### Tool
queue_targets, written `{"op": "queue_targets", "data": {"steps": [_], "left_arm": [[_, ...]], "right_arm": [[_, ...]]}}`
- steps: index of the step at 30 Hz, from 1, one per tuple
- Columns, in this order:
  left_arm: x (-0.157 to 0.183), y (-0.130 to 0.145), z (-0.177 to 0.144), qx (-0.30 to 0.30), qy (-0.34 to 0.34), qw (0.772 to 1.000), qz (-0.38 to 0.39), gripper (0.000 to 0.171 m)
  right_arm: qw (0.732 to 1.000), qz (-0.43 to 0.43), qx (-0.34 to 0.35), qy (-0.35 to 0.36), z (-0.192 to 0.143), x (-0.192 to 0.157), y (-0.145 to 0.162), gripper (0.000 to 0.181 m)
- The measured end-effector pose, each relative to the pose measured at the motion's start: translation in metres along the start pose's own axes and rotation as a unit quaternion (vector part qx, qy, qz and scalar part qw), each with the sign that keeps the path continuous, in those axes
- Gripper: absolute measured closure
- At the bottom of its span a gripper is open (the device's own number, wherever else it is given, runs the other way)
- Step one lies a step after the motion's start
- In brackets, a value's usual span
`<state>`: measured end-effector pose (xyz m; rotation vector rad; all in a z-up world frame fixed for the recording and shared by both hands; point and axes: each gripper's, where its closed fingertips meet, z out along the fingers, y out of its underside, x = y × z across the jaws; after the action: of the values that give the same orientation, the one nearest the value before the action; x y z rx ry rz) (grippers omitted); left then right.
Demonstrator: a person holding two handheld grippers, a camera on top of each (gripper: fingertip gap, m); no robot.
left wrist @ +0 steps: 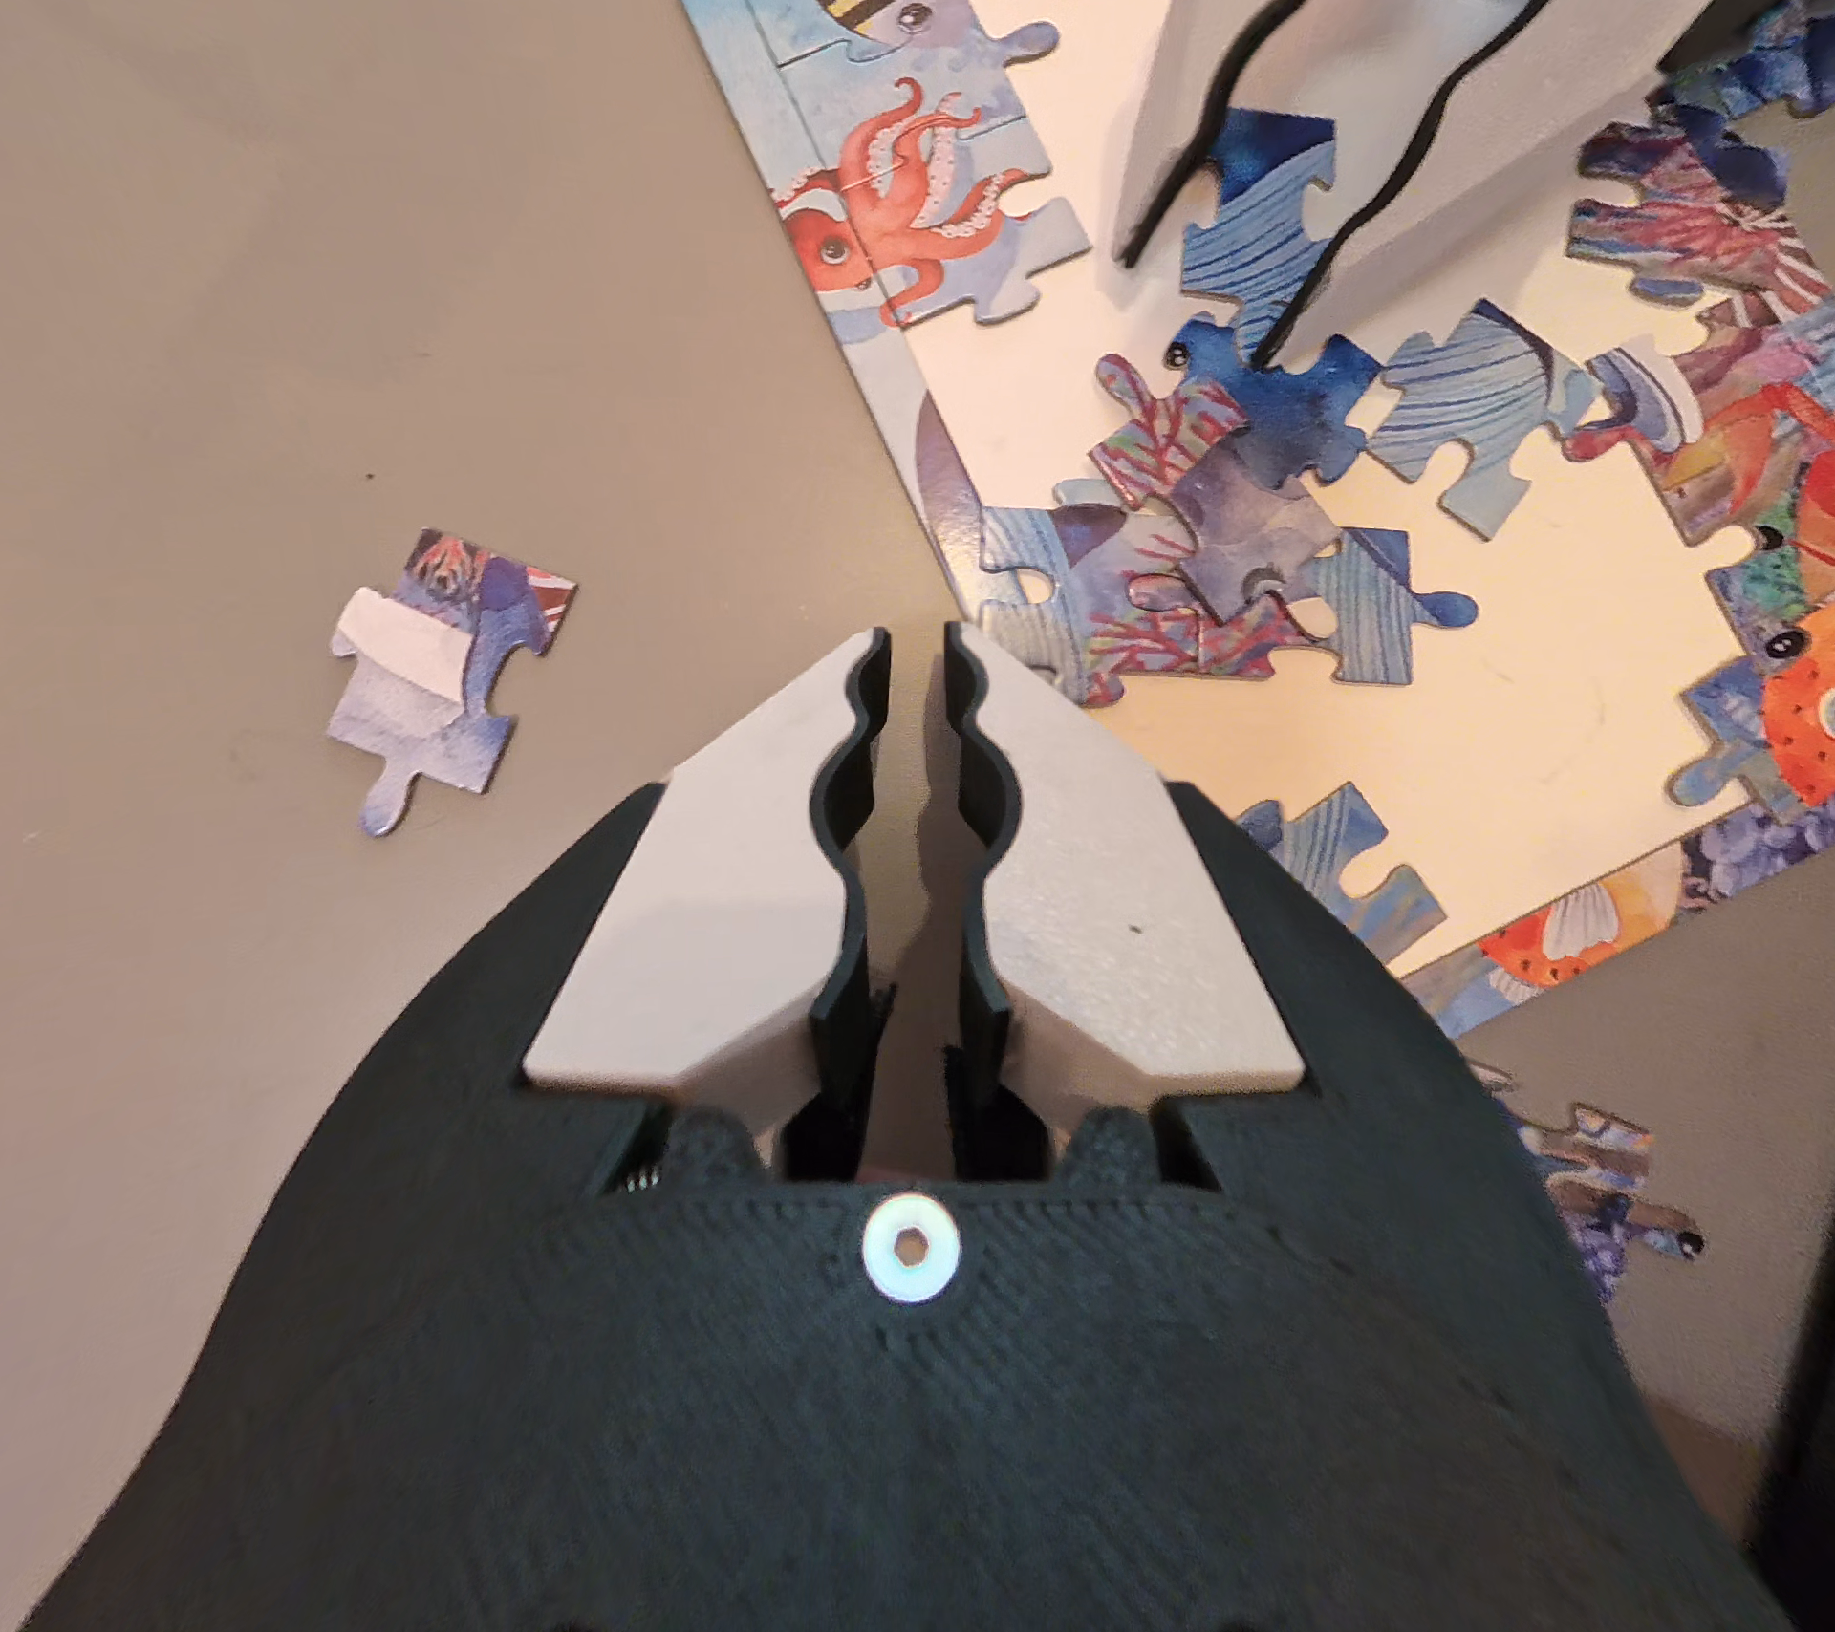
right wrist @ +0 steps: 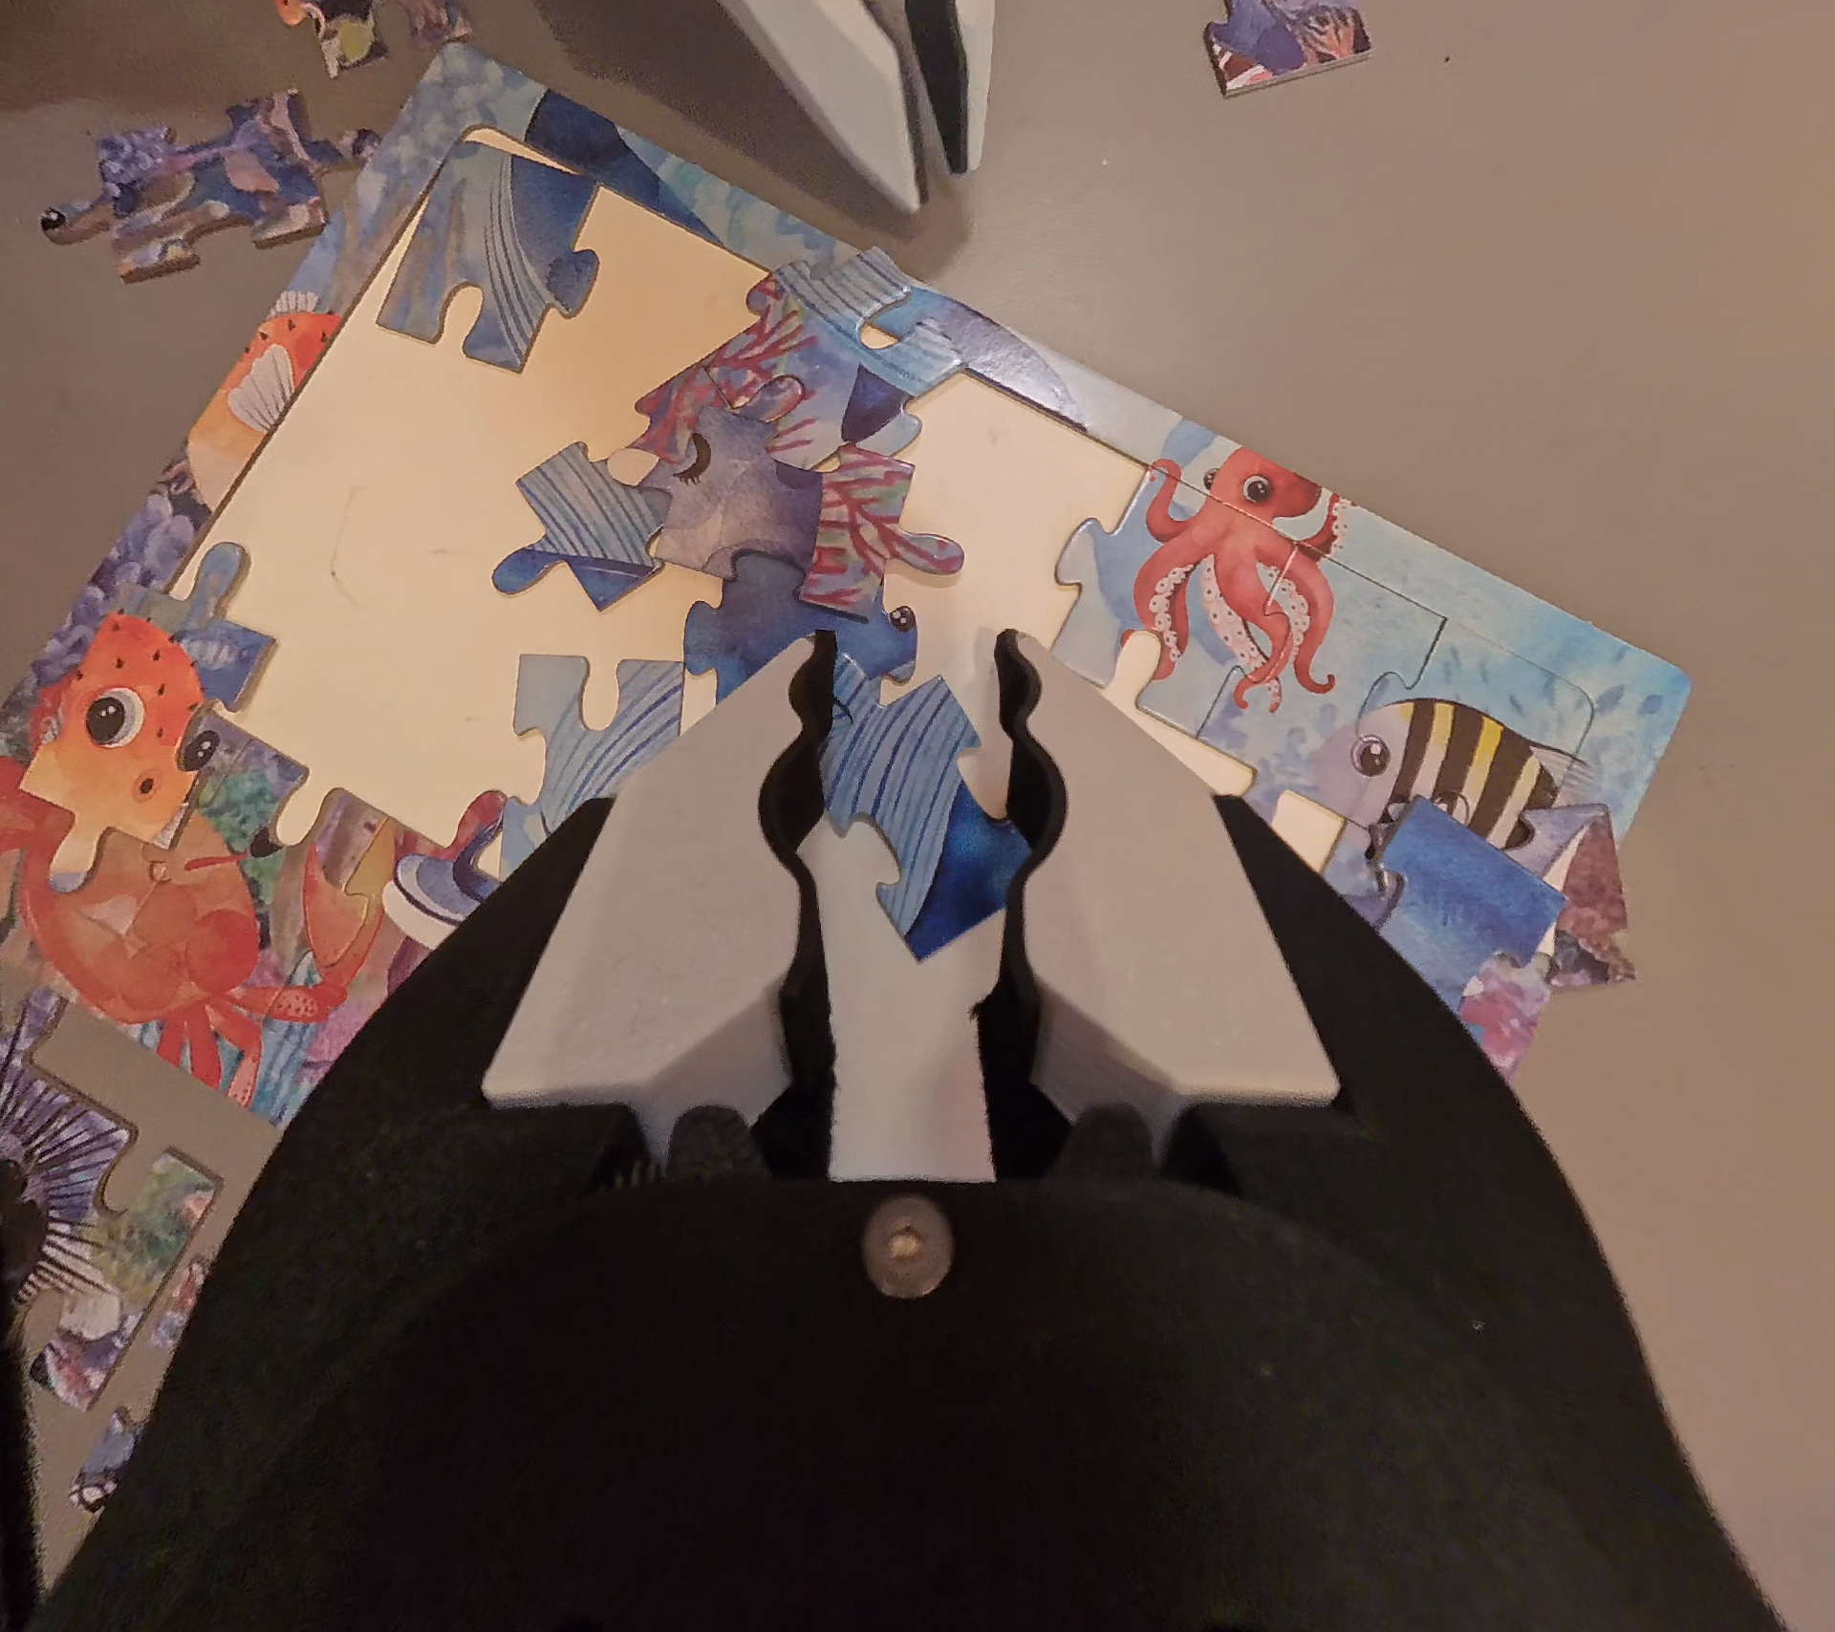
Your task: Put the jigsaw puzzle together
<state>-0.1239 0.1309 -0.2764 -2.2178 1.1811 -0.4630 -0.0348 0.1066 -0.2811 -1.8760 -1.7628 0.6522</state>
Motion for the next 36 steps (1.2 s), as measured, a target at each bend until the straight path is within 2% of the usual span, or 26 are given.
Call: {"op": "queue_targets", "data": {"steps": [7,10,12,15,23,25,30,36], "left_arm": [[0.018,0.003,0.006,-0.016,0.038,0.999,0.013,0.163],[0.023,0.004,0.006,-0.021,0.046,0.999,0.019,0.164],[0.026,0.004,0.006,-0.024,0.052,0.998,0.022,0.164],[0.035,0.005,0.005,-0.028,0.070,0.997,0.024,0.162],[0.061,0.011,0.002,-0.049,0.122,0.990,0.043,0.167],[0.063,0.011,0.001,-0.049,0.128,0.989,0.045,0.167],[0.058,0.009,0.002,-0.043,0.113,0.992,0.044,0.165],[0.053,0.008,0.003,-0.043,0.098,0.993,0.046,0.164]], "right_arm": [[1.000,-0.007,-0.005,-0.023,0.007,-0.012,-0.001,0.132],[1.000,-0.012,-0.002,-0.023,0.009,-0.015,-0.004,0.139],[1.000,-0.015,0.000,-0.028,0.009,-0.017,-0.004,0.151],[1.000,-0.018,-0.002,-0.024,0.008,-0.015,-0.003,0.156],[0.999,0.029,0.013,0.013,-0.025,0.021,0.006,0.145],[0.999,0.035,-0.003,-0.002,-0.028,0.021,0.016,0.140],[0.999,0.006,-0.041,-0.029,-0.023,0.009,0.031,0.133],[0.998,-0.019,-0.045,-0.026,-0.016,0.003,0.028,0.141]]}}
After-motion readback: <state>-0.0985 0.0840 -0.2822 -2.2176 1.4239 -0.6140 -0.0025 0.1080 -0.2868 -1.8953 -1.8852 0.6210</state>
